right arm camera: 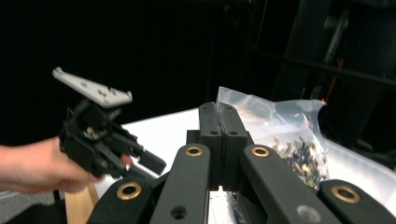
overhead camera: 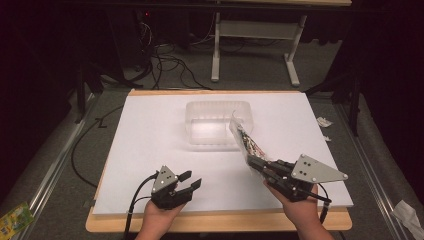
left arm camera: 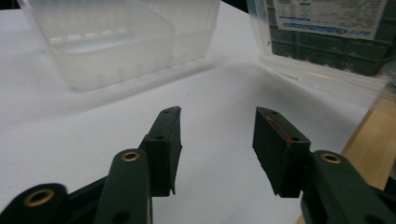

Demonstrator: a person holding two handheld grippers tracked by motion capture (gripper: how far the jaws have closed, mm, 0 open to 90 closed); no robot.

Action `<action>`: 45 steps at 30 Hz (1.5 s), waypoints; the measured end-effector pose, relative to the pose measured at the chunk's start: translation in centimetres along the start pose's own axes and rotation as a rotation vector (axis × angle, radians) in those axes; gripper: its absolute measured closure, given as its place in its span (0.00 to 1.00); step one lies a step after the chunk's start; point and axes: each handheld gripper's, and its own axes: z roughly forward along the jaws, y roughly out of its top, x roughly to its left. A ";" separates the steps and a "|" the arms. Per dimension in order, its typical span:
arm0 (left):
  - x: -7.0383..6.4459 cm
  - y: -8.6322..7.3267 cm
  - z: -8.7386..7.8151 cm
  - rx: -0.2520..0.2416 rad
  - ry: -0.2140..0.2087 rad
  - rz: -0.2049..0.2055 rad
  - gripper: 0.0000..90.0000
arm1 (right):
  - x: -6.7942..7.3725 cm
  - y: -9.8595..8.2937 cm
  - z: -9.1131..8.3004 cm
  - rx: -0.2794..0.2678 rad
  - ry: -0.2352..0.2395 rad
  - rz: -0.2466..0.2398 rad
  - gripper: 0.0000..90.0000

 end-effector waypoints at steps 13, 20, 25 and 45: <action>0.3 0.4 -0.7 -0.061 0.012 -0.014 0.40 | 0.0 3.8 1.1 -0.084 0.014 -0.047 1.00; 0.4 0.6 -0.9 -0.084 0.015 -0.019 0.33 | 0.6 5.2 1.6 -0.119 0.024 -0.084 1.00; 0.6 0.9 -1.2 -0.119 -0.012 -0.019 0.26 | 0.6 5.4 1.5 -0.130 0.012 -0.095 1.00; 1.8 2.5 3.2 -0.162 -0.244 -0.100 0.46 | -0.6 3.3 1.6 -0.087 -0.026 -0.069 1.00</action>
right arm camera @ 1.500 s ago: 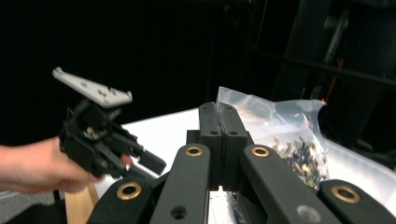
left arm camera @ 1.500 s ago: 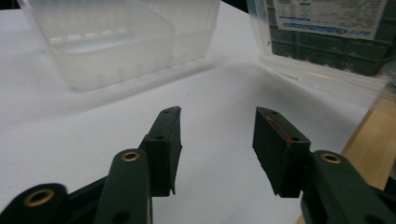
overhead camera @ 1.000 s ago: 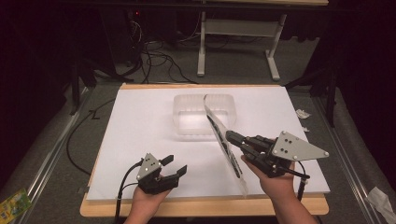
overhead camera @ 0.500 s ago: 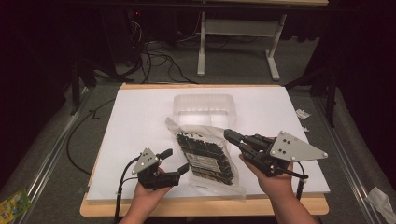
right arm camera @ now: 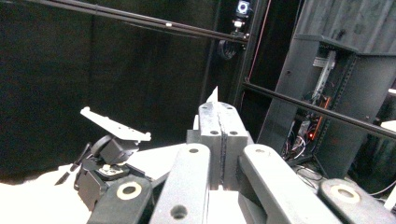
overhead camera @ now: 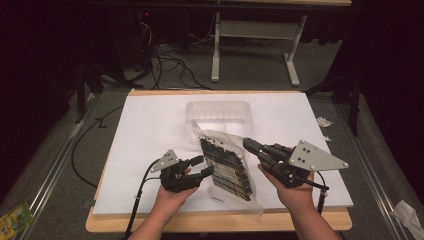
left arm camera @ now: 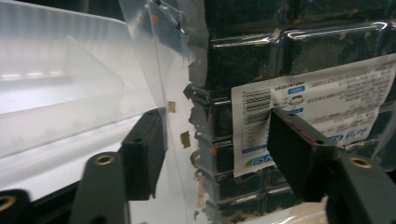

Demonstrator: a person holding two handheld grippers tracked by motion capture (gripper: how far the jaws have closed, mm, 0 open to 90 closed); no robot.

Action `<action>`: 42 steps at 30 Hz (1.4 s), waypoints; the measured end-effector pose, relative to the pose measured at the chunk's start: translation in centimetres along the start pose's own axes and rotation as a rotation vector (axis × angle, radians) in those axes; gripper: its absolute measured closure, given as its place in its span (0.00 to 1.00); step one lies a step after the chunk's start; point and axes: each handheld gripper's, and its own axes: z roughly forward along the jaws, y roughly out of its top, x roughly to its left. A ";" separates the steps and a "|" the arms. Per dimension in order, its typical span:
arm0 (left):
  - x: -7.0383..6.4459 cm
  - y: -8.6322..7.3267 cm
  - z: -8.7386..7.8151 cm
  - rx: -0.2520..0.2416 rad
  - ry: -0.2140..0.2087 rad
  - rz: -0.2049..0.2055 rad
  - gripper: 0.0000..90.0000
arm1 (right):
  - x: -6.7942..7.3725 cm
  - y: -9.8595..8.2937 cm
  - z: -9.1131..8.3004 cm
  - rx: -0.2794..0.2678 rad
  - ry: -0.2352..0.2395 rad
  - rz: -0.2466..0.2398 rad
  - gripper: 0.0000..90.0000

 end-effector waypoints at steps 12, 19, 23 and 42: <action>-0.9 0.8 -0.8 -0.032 0.139 0.082 1.00 | -0.8 -0.1 -1.1 -0.024 -0.035 0.022 1.00; -1.2 2.6 -2.1 -0.101 0.194 0.135 1.00 | -1.5 -0.2 -1.7 -0.031 -0.071 0.030 1.00; -1.1 2.8 -2.2 -0.106 0.207 0.150 1.00 | -2.2 -1.0 -1.9 -0.016 -0.097 0.049 1.00; -1.8 0.7 -0.7 -0.035 0.251 0.248 1.00 | -3.8 -5.5 -3.9 0.043 -0.109 0.169 0.84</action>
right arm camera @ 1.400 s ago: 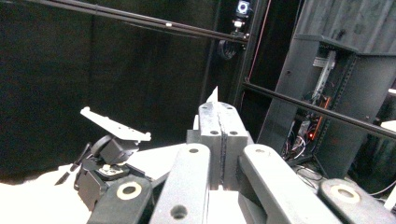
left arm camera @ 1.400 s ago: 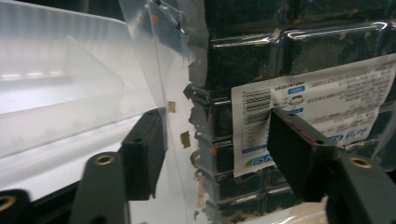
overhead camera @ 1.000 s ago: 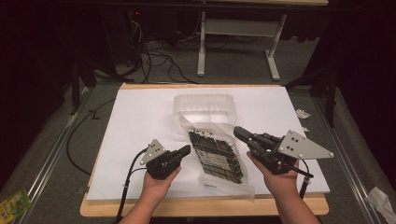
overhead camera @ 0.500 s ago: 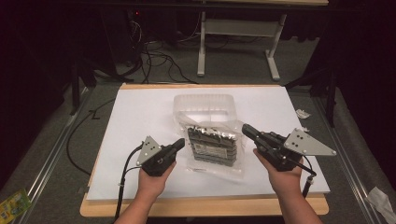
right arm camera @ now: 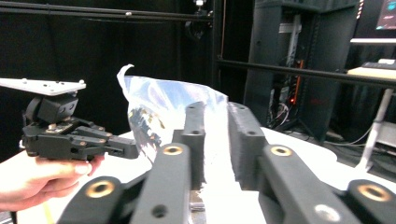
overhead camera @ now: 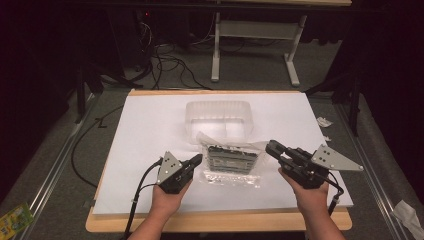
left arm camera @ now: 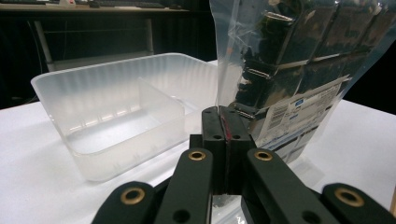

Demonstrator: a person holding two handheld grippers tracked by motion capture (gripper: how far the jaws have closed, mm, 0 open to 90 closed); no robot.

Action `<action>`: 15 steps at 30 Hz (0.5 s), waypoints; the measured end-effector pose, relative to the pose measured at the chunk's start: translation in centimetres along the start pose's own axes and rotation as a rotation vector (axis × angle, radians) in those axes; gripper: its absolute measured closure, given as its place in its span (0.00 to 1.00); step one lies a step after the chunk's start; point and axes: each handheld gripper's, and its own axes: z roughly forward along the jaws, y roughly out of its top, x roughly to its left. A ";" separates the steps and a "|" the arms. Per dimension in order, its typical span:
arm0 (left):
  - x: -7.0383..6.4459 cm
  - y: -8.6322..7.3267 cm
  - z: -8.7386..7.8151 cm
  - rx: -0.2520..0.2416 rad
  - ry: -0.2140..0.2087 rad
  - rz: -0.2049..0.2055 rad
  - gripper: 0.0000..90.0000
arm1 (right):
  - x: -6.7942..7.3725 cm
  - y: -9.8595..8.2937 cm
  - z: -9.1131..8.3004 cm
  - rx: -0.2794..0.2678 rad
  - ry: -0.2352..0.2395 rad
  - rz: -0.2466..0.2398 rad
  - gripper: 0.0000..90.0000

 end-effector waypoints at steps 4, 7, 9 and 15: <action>-0.1 -0.1 0.2 0.006 -0.004 0.006 1.00 | -0.3 -0.3 0.3 0.017 0.025 0.014 0.61; -0.1 -0.1 0.4 0.011 -0.006 0.008 1.00 | -0.7 -1.6 1.5 0.098 0.058 0.065 0.39; -0.1 -0.1 0.5 0.009 -0.004 0.002 1.00 | -0.9 -2.7 2.2 0.146 0.071 0.073 0.38; 0.2 -0.1 0.6 0.016 0.014 -0.021 1.00 | -1.4 -5.2 4.3 0.279 0.128 0.072 0.53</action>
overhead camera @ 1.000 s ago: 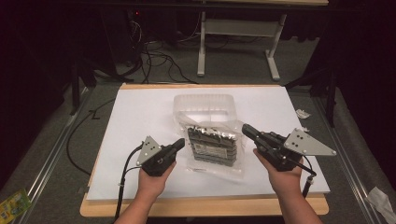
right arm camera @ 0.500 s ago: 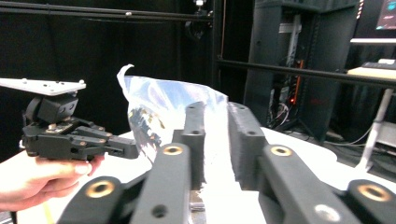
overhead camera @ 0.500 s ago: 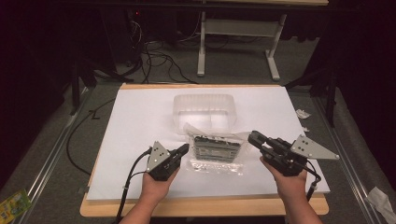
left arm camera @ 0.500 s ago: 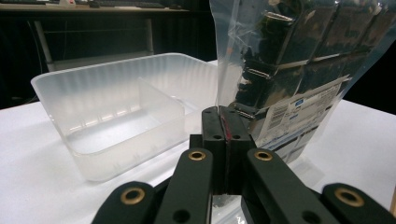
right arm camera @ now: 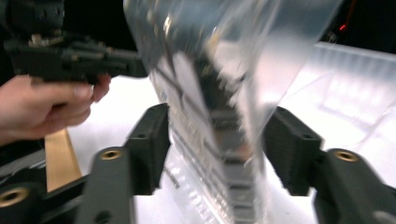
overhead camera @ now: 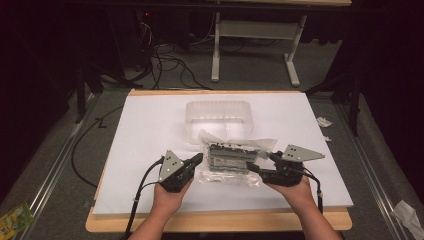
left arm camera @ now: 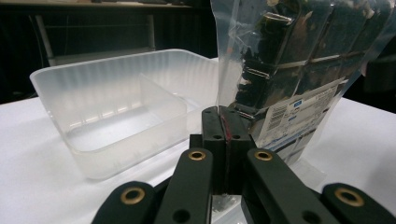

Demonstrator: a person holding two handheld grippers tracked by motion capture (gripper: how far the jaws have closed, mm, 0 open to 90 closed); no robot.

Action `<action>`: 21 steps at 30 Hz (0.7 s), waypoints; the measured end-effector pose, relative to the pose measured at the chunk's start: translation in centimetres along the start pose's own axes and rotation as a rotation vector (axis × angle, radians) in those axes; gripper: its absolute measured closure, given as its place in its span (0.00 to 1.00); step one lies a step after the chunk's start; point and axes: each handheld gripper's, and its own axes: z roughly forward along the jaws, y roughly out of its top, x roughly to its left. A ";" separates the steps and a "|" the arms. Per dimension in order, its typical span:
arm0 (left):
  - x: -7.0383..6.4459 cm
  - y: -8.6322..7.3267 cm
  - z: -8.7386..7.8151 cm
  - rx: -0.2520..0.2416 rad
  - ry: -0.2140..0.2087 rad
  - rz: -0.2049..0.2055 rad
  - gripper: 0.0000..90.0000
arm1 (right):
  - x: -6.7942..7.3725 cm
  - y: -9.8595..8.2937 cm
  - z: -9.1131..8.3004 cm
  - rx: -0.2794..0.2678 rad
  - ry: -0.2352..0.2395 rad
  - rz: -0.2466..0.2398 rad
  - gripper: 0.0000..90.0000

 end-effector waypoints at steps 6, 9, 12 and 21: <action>0.6 -0.1 0.1 0.013 0.019 -0.015 1.00 | 0.0 0.0 0.5 0.034 0.049 -0.031 0.73; 0.9 -0.1 0.3 0.017 0.032 -0.023 1.00 | 0.3 0.0 0.6 0.045 0.062 -0.054 0.78; 1.2 0.0 0.3 0.024 0.048 -0.026 1.00 | 0.8 0.1 0.7 0.059 0.080 -0.082 0.83; 3.0 -0.6 -0.8 0.028 0.112 -0.068 0.85 | 0.4 0.0 0.0 0.023 0.054 -0.012 0.88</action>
